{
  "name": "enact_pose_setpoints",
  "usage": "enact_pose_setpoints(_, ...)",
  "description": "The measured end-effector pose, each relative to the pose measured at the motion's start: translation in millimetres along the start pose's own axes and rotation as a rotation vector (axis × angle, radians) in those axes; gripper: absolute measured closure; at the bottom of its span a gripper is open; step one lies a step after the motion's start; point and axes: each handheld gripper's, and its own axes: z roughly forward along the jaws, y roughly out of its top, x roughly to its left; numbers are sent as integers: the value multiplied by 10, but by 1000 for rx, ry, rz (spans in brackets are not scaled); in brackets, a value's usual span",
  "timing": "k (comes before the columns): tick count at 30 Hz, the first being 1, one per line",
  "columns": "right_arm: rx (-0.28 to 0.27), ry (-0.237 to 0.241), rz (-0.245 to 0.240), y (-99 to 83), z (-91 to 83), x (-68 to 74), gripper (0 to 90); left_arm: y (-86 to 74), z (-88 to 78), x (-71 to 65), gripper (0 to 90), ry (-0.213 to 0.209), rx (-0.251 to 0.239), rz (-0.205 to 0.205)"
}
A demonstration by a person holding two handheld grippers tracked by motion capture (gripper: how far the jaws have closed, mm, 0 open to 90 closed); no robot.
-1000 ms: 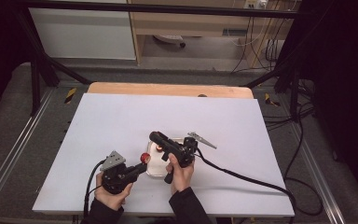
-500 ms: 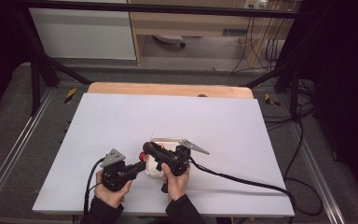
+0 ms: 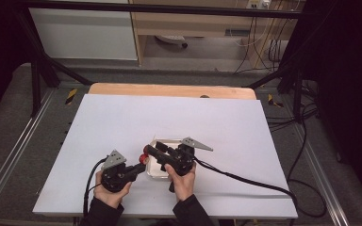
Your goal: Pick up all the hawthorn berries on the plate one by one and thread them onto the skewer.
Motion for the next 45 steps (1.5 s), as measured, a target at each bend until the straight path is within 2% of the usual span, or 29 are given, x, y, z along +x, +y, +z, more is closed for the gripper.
enact_pose_setpoints(3, 60, -41, -75, 81, -48, -16, 306, -5, -7, 24, 881, 11, 11, 27)
enact_pose_setpoints(7, 158, -89, -179, 150, -108, -78, 184, -16, -7, 79, 880, 13, 26, 40)
enact_pose_setpoints(12, 278, -142, -264, 196, -204, -202, 110, -29, -28, 146, 879, 17, 32, 49)
enact_pose_setpoints(16, 380, -191, -328, 220, -244, -249, 102, -36, -51, 188, 879, 22, 35, 61)
enact_pose_setpoints(19, 437, -190, -333, 250, -245, -266, 90, -41, -69, 203, 879, 20, 36, 72)
enact_pose_setpoints(22, 464, -202, -337, 305, -233, -294, 91, -49, -84, 219, 879, 16, 42, 84)
enact_pose_setpoints(29, 580, -257, -419, 424, -145, -283, 77, -59, -143, 284, 879, 25, 61, 101)
enact_pose_setpoints(32, 602, -250, -412, 443, -75, -290, 75, -60, -184, 323, 879, 31, 66, 103)
enact_pose_setpoints(39, 682, -277, -428, 489, 139, -322, 77, -108, -289, 413, 879, 42, 69, 112)
enact_pose_setpoints(41, 712, -283, -440, 509, 202, -342, 86, -116, -298, 431, 879, 39, 69, 111)
enact_pose_setpoints(45, 758, -288, -428, 561, 330, -359, 125, -123, -310, 444, 879, 33, 64, 112)
